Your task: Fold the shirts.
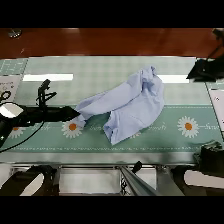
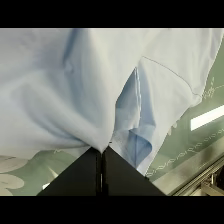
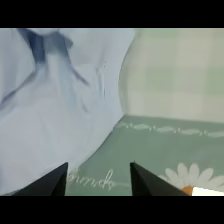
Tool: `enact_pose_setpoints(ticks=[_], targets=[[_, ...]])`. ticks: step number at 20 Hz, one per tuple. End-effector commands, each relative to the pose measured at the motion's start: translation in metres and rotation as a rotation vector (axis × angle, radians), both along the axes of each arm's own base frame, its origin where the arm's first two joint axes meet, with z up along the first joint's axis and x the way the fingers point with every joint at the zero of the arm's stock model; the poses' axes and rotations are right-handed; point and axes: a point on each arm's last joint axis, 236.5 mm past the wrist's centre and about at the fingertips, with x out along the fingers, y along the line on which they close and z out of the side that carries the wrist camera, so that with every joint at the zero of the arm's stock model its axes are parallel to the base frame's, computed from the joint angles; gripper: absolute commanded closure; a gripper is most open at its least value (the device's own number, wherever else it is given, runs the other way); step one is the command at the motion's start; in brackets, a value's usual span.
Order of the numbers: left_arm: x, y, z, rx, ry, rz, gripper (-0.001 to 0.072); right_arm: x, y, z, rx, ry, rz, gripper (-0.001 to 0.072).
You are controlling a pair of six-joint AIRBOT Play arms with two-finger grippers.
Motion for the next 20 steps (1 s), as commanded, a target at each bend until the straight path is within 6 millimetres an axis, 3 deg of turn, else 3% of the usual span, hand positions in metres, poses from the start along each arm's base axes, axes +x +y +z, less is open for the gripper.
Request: enact_pose_setpoints(ticks=[1,4,6,10,20], targets=[[-0.001,-0.001,0.000,0.010,-0.019,-0.025,0.0692,-0.084,0.029,-0.050,0.132,0.111,-0.023,0.0163],[-0.001,-0.001,0.000,0.010,-0.020,-0.025,0.0692,-0.148,0.084,-0.107,0.323,0.219,-0.065,0.0163],[-0.001,-0.001,0.000,0.010,-0.019,-0.025,0.0692,-0.167,0.109,-0.131,0.419,0.223,-0.150,0.0163],[-0.001,-0.001,0.000,0.010,-0.019,-0.025,0.0692,-0.194,0.133,-0.148,0.461,0.243,-0.137,0.0165],[-0.001,-0.001,0.000,0.009,-0.018,-0.025,0.0692,-0.154,0.160,-0.167,0.332,0.094,-0.188,0.0181]])
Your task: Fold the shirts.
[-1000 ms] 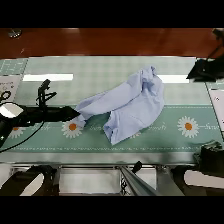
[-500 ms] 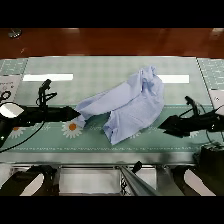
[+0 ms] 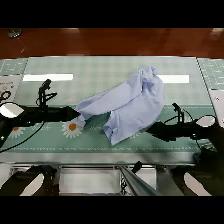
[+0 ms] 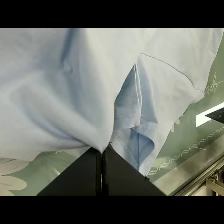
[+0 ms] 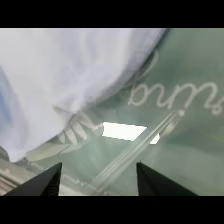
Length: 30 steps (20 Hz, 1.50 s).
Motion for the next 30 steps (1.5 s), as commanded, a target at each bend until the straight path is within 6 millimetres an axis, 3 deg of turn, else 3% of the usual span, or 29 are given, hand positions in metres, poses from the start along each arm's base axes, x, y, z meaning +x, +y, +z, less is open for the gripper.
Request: enact_pose_setpoints(ticks=[1,8,10,11,16,18,19,20,21,23,24,26,28,30], targets=[[0.000,0.000,0.000,0.000,0.002,-0.001,0.0692,0.020,0.006,-0.005,-0.049,-0.063,-0.065,0.0185],[0.001,0.000,-0.001,0.001,0.002,0.002,0.0692,0.045,0.002,-0.007,-0.090,-0.131,-0.161,0.0189],[0.001,0.000,-0.001,0.001,0.002,0.003,0.0692,0.051,0.000,-0.008,-0.095,-0.136,-0.188,0.0260],[0.002,0.001,-0.001,0.002,-0.001,0.006,0.0692,0.052,0.000,-0.011,-0.088,-0.126,-0.204,0.0260],[0.008,0.003,-0.001,0.008,-0.018,0.026,0.0692,0.046,0.019,-0.026,-0.004,-0.039,-0.191,0.0271],[0.008,0.003,-0.001,0.009,-0.019,0.027,0.0692,0.049,0.021,-0.028,0.012,-0.038,-0.202,0.0464],[0.008,0.004,-0.001,0.009,-0.020,0.028,0.0692,0.052,0.023,-0.024,0.023,-0.054,-0.194,0.0612],[0.010,0.005,0.000,0.009,-0.023,0.033,0.0692,0.056,0.027,-0.017,0.038,-0.079,-0.172,0.0691],[0.013,0.007,0.003,0.008,-0.030,0.043,0.0692,0.062,0.032,-0.005,0.057,-0.121,-0.137,0.0691],[0.030,0.017,0.025,-0.004,-0.082,0.080,0.0692,0.082,0.045,0.043,0.099,-0.274,-0.020,0.0691],[0.041,0.023,0.047,-0.020,-0.128,0.099,0.0692,0.092,0.053,0.084,0.115,-0.412,0.077,0.0691],[0.066,0.040,0.115,-0.034,-0.290,0.148,0.0692,0.107,0.055,0.176,0.094,-0.673,0.197,0.0691],[0.083,0.065,0.215,-0.036,-0.529,0.220,0.0692,0.119,0.034,0.284,0.025,-0.922,0.153,0.0691],[0.072,0.087,0.331,-0.020,-0.811,0.293,0.0692,0.113,0.000,0.391,-0.072,-1.149,0.035,0.0691]])
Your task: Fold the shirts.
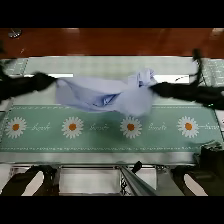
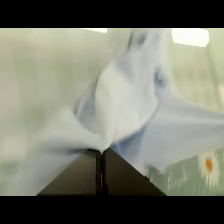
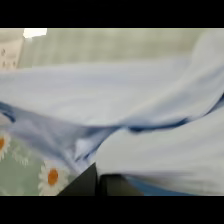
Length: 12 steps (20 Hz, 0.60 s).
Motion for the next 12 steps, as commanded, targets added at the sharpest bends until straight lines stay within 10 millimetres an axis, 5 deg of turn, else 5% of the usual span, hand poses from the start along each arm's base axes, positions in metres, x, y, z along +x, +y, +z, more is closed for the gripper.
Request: enact_pose_setpoints(ticks=[1,4,6,9,12], targets=[[-0.028,0.031,0.182,0.042,-0.435,0.126,0.0693,-0.030,-0.047,0.184,-0.074,-0.400,-0.172,0.0692],[-0.105,0.028,0.313,0.125,-0.805,0.212,0.0692,-0.077,-0.074,0.289,-0.092,-0.610,-0.315,0.0692],[-0.164,0.013,0.367,0.215,-1.016,0.235,0.0693,-0.107,-0.080,0.325,-0.134,-0.685,-0.360,0.0692],[-0.236,0.001,0.399,0.365,-1.187,0.311,0.0692,-0.137,-0.091,0.335,-0.245,-0.693,-0.412,0.0692],[-0.275,0.001,0.394,0.494,-1.220,0.385,0.0692,-0.155,-0.096,0.327,-0.332,-0.654,-0.423,0.0691]])
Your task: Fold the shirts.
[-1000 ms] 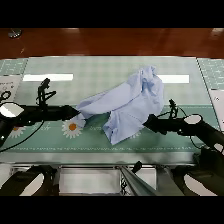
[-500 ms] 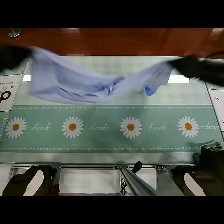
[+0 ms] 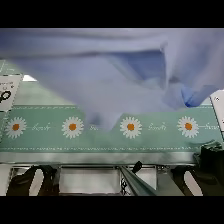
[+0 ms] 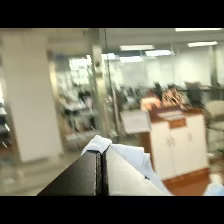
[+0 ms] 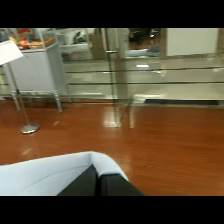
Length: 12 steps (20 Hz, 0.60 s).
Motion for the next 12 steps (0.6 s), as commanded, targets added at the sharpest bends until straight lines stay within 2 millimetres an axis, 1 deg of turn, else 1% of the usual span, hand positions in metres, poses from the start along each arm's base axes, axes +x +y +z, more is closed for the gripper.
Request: enact_pose_setpoints(ticks=[1,2,3,6,7,8,9,10,12], targets=[[-0.054,0.001,0.001,0.095,-0.070,0.167,0.0692,-0.029,-0.012,-0.001,-0.070,0.036,-0.085,0.0692],[-0.053,0.005,-0.012,0.109,-0.016,0.201,0.0692,-0.031,-0.012,-0.002,-0.076,0.042,-0.086,0.0692],[-0.046,0.011,-0.029,0.123,0.063,0.227,0.0692,-0.031,-0.012,-0.006,-0.081,0.058,-0.086,0.0691],[-0.014,0.036,-0.109,0.119,0.426,0.281,0.0692,-0.031,-0.021,-0.025,-0.112,0.137,-0.115,0.0691],[-0.006,0.043,-0.132,0.082,0.528,0.283,0.0692,-0.029,-0.026,-0.032,-0.122,0.166,-0.133,0.0692],[0.002,0.046,-0.154,0.050,0.615,0.270,0.0692,-0.027,-0.028,-0.039,-0.129,0.196,-0.139,0.0692],[0.010,0.048,-0.170,0.026,0.679,0.255,0.0692,-0.024,-0.027,-0.046,-0.132,0.228,-0.127,0.0692],[0.017,0.047,-0.184,0.012,0.727,0.232,0.0693,-0.021,-0.020,-0.054,-0.130,0.266,-0.089,0.0692],[0.029,0.040,-0.200,-0.004,0.777,0.175,0.0692,-0.014,0.003,-0.065,-0.113,0.327,0.037,0.0691]])
